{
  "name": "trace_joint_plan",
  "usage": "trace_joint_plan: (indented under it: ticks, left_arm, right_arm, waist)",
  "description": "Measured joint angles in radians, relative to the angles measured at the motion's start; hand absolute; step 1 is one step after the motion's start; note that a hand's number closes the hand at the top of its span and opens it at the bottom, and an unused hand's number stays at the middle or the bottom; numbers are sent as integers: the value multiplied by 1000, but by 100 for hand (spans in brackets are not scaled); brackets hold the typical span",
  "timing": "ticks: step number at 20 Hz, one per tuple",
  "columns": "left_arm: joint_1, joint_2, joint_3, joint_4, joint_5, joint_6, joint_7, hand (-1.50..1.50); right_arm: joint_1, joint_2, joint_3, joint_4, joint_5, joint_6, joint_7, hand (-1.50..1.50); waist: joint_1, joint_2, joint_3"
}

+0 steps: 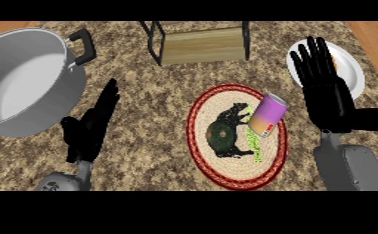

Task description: Pick the can from the placemat and place it in the tiered shelf

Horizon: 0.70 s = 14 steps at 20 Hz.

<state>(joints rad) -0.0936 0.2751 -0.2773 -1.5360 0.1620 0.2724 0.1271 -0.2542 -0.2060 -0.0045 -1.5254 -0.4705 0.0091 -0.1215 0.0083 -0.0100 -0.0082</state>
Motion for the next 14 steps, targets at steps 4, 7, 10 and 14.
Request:
trace_joint_plan:
  ticks: [4, 7, 10, 14]
  left_arm:
    - [14, 41, 13, 18, -6, -30, -11, 0]
    - [24, 68, 9, 29, -23, -41, -12, 0]
    - [42, 83, -2, 43, -25, -66, -16, 0]
    - [72, 94, -10, 85, -19, -110, -49, 0]
  right_arm:
    - [45, -108, -25, 104, 54, -73, 179, -150]
    - [138, -240, -16, 226, 149, -117, 338, 150]
    - [179, -337, -25, 310, 209, -178, 489, -150]
    - [159, -344, -51, 309, 175, -256, 714, -150]
  waist:
    - [-9, 13, 1]
    - [-16, 40, -7]
    - [-7, 34, -17]
    - [-6, 17, -9]
